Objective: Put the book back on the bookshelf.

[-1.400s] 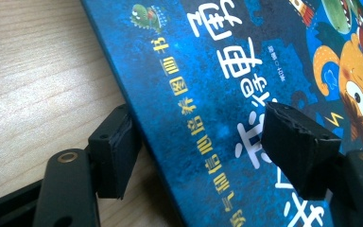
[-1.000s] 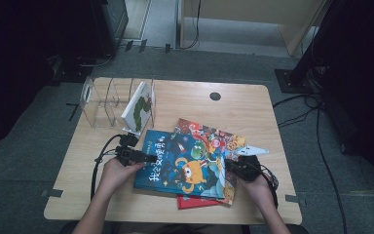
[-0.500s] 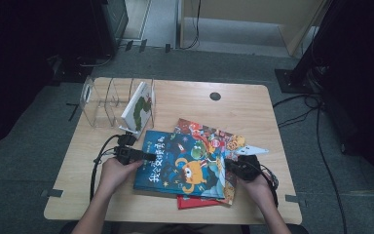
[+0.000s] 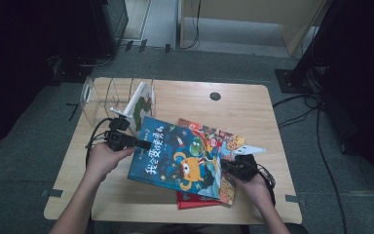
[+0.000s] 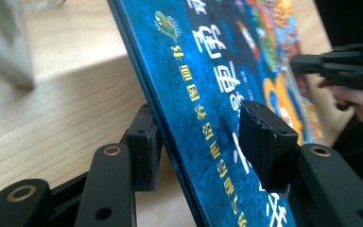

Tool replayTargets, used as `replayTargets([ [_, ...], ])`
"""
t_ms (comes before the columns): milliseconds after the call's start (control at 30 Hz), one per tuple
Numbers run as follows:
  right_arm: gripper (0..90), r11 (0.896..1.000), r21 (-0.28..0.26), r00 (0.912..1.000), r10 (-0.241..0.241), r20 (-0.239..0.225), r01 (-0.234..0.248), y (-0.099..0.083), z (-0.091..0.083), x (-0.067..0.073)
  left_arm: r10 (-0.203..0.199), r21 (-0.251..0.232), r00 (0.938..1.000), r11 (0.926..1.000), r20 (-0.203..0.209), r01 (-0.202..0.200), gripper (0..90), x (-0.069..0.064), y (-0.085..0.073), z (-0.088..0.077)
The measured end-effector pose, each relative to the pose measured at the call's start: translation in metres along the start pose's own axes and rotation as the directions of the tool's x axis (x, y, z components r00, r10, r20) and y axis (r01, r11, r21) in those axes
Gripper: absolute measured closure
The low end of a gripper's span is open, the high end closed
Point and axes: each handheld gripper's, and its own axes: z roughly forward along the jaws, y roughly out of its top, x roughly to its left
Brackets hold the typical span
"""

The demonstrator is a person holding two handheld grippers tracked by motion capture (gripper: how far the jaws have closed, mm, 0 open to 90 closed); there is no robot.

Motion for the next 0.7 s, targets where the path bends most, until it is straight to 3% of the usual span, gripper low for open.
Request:
replayTargets([
  [233, 90.0, 0.999, -0.009, 0.9979, -0.047, -0.043, 0.047, 0.006, 0.013, 0.014, 0.048, 0.088, 0.9988, 0.9949, 0.01, -0.049, 58.8, -0.026, 0.032, -0.018],
  [300, 90.0, 0.998, -0.005, 0.9967, -0.06, -0.054, 0.06, 0.008, 0.017, 0.018, 0.071, 0.121, 0.9974, 0.9902, -0.012, -0.069, 59.2, -0.032, 0.04, -0.02],
  [367, 89.8, 0.997, 0.0, 0.9953, -0.078, -0.057, 0.079, 0.011, 0.019, 0.021, 0.085, 0.135, 0.9962, 0.9875, -0.02, -0.081, 59.5, -0.035, 0.047, -0.023],
  [533, 89.7, 0.995, -0.001, 0.9924, -0.101, -0.07, 0.101, 0.014, 0.024, 0.024, 0.086, 0.169, 0.9961, 0.9816, 0.02, -0.088, 65.3, -0.041, 0.064, -0.028],
  [633, 88.0, 0.993, 0.005, 0.9902, -0.117, -0.076, 0.118, 0.017, 0.027, 0.027, 0.108, 0.182, 0.9941, 0.9775, 0.005, -0.107, 67.9, -0.052, 0.075, -0.033],
  [700, 87.2, 0.988, 0.005, 0.9852, -0.154, -0.075, 0.155, 0.019, 0.03, 0.032, 0.12, 0.186, 0.9927, 0.9753, 0.002, -0.118, 70.1, -0.061, 0.083, -0.036],
])
